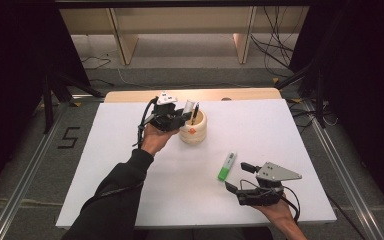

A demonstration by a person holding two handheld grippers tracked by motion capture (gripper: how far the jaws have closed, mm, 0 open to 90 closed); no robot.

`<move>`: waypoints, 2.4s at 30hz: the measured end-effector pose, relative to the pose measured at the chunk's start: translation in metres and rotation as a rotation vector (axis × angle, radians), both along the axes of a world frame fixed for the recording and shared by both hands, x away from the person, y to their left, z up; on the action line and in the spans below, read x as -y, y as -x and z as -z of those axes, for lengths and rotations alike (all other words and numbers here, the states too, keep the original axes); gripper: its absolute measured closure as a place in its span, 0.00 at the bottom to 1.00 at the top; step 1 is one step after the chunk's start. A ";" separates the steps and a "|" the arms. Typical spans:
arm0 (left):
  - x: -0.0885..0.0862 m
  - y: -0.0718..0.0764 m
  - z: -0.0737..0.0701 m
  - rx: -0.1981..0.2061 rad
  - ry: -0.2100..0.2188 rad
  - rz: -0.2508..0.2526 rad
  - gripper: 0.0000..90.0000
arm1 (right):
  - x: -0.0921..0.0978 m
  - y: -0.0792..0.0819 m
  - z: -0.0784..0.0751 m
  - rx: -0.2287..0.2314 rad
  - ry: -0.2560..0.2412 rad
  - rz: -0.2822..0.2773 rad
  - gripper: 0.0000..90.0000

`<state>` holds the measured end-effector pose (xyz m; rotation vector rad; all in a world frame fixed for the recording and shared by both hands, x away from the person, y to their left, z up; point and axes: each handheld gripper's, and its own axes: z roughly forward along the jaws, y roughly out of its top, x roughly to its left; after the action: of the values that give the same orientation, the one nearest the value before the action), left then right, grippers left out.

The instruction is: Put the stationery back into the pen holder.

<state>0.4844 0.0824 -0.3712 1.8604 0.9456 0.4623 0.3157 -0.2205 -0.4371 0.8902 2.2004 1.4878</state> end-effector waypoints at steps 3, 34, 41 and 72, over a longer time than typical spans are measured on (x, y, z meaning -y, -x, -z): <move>0.000 -0.004 0.001 -0.002 0.003 -0.008 0.77 | 0.000 0.000 0.000 0.001 -0.001 0.001 0.19; 0.010 -0.036 0.008 -0.034 0.041 -0.075 0.77 | 0.000 0.000 0.000 0.004 -0.005 -0.002 0.19; 0.015 -0.041 0.013 -0.039 0.036 -0.081 0.77 | 0.001 0.000 0.000 0.001 -0.002 -0.002 0.19; 0.021 -0.053 0.036 -0.111 0.061 -0.081 0.76 | 0.000 0.001 0.000 0.002 0.003 -0.006 0.19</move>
<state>0.5379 0.0613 -0.4076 1.8132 1.1008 0.3775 0.3149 -0.2208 -0.4371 0.8817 2.2053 1.4878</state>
